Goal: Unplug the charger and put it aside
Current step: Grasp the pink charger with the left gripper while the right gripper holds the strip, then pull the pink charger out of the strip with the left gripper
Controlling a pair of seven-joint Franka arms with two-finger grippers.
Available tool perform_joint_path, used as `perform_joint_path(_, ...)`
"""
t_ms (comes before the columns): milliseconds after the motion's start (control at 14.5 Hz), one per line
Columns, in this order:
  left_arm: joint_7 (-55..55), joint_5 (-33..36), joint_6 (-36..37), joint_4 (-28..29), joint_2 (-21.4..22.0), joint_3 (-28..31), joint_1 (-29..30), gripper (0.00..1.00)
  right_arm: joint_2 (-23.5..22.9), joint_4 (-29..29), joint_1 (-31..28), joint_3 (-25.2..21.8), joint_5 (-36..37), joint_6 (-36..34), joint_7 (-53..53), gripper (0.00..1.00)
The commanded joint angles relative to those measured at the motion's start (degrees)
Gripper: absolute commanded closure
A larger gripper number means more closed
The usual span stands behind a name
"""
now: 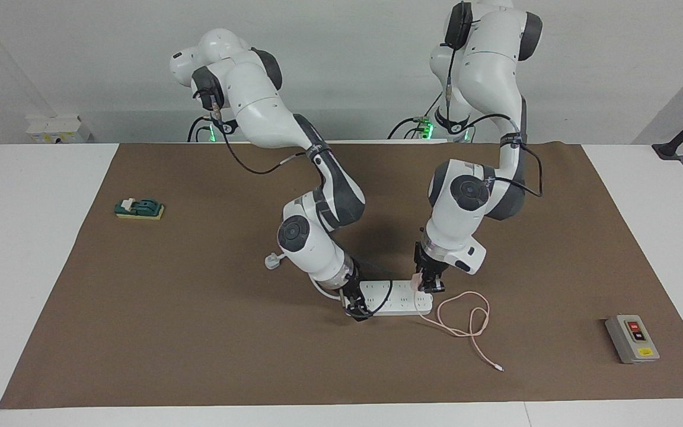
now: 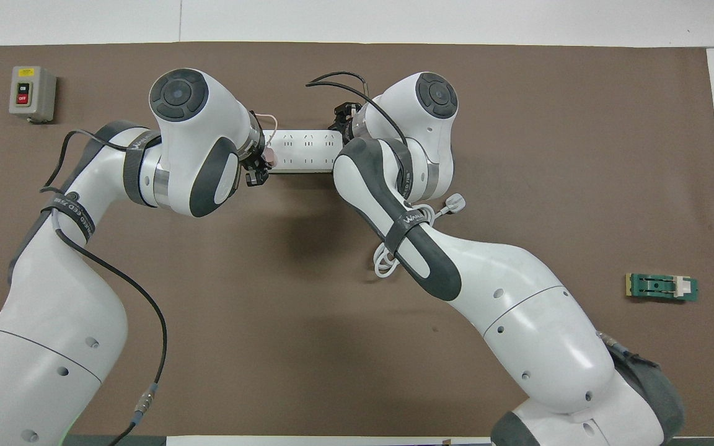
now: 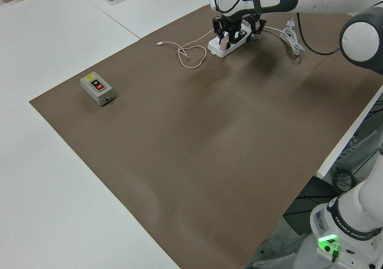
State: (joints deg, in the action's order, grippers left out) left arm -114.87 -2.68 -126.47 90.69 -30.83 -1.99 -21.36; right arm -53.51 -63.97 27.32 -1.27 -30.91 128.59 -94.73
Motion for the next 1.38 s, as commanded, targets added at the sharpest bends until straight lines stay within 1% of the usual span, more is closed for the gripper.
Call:
perform_joint_path(0,-0.45,1.19,-0.10,-0.77,0.33,0.67,0.18,1.00,-1.42,1.66,-0.08,0.13,-0.47,1.05,2.01,0.55)
perform_joint_path(138,0.52,4.07,6.29,-4.19,0.24,0.68,1.31,1.00,-1.42,1.57,-0.16,0.13,-0.47,1.05,2.09,0.55)
perform_joint_path(207,0.61,4.09,7.19,-4.90,0.67,0.68,1.93,1.00,-1.42,1.57,-0.25,0.13,-0.47,0.97,2.09,0.55)
perform_joint_path(345,0.96,3.83,7.90,-4.82,3.56,0.76,3.60,1.00,-1.42,1.57,-0.25,0.13,-0.47,0.88,2.09,0.55)
perform_joint_path(483,3.32,3.48,10.44,-4.47,6.99,0.68,5.97,1.00,-1.42,1.57,-0.25,0.13,-0.38,0.62,2.09,0.54)
perform_joint_path(552,5.51,3.30,12.80,-4.47,8.49,0.68,7.11,1.00,-1.42,1.57,-0.25,0.13,-0.38,0.27,2.09,0.54)
perform_joint_path(621,8.93,3.21,16.65,-4.38,10.15,0.59,8.52,1.00,-1.42,1.57,-0.25,0.13,-0.38,0.44,2.09,0.54)
perform_joint_path(759,17.44,2.16,22.73,-4.38,13.41,0.59,11.68,1.00,-1.42,1.57,-0.25,0.13,-0.47,0.61,2.09,0.54)
perform_joint_path(966,27.29,1.80,28.45,-4.29,16.23,0.59,15.98,1.00,-1.34,1.57,-0.25,0.04,-0.38,0.26,2.01,0.54)
perform_joint_path(1034,31.51,1.63,30.73,-4.29,17.54,0.59,17.91,1.00,-1.33,1.57,-0.17,0.04,0.14,0.26,1.92,0.47)
perform_joint_path(1103,35.72,1.02,33.02,-4.29,18.69,0.59,20.20,1.00,-1.16,1.57,0.27,0.04,0.93,0.70,1.66,0.20)
perform_joint_path(1172,39.77,0.75,34.78,-4.12,19.83,0.67,22.13,1.00,-0.81,1.57,0.45,0.04,1.37,0.79,1.57,0.00)
perform_joint_path(1241,44.86,0.75,36.45,-3.68,20.88,0.68,24.33,1.00,0.41,1.57,-0.07,0.04,1.38,0.18,1.65,0.00)
perform_joint_path(1310,47.60,0.75,36.99,-3.50,21.24,0.68,25.74,1.00,1.73,1.40,-0.34,-0.05,1.55,-0.09,1.66,0.00)
